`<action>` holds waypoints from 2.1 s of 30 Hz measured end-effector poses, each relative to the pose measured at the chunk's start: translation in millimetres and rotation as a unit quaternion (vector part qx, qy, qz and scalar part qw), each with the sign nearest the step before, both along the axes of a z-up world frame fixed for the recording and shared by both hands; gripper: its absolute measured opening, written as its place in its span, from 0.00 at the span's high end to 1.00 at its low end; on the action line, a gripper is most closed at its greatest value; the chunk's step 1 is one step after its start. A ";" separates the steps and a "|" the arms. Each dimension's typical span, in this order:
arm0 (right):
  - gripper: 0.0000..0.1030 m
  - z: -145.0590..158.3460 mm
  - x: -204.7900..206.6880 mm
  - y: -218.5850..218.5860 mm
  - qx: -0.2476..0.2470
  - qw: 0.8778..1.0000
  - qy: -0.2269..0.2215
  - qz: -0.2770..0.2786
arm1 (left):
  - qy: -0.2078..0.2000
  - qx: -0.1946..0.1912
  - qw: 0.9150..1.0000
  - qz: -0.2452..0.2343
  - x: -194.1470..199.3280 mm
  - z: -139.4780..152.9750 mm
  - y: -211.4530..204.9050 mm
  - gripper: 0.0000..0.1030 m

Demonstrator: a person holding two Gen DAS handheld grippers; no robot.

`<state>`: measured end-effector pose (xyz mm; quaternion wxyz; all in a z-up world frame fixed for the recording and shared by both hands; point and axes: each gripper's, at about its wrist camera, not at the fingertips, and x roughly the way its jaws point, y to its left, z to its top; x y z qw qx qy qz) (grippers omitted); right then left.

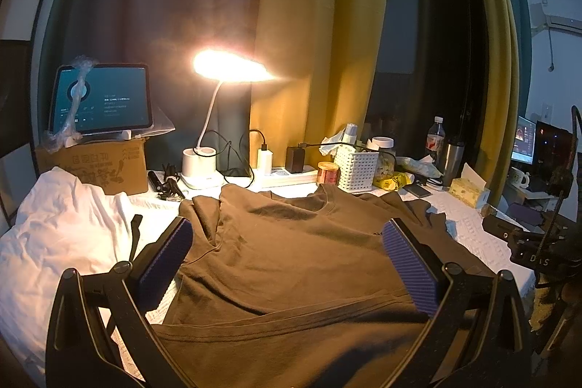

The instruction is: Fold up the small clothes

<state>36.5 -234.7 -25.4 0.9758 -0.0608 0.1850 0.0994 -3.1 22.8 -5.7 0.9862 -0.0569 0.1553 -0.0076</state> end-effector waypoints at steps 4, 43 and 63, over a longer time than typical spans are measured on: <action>0.22 0.0 0.4 0.1 0.000 1.000 0.001 0.000 | -0.001 0.000 1.000 -0.002 -0.8 2.0 -2.7 0.01; 0.22 -20.2 128.7 -53.9 0.011 0.994 0.097 -0.039 | 0.110 0.002 0.994 -0.024 119.5 -14.0 -25.6 0.01; 0.22 -53.4 263.0 -104.4 0.008 0.983 0.180 -0.037 | 0.200 0.005 0.979 -0.030 217.6 -57.1 -46.5 0.01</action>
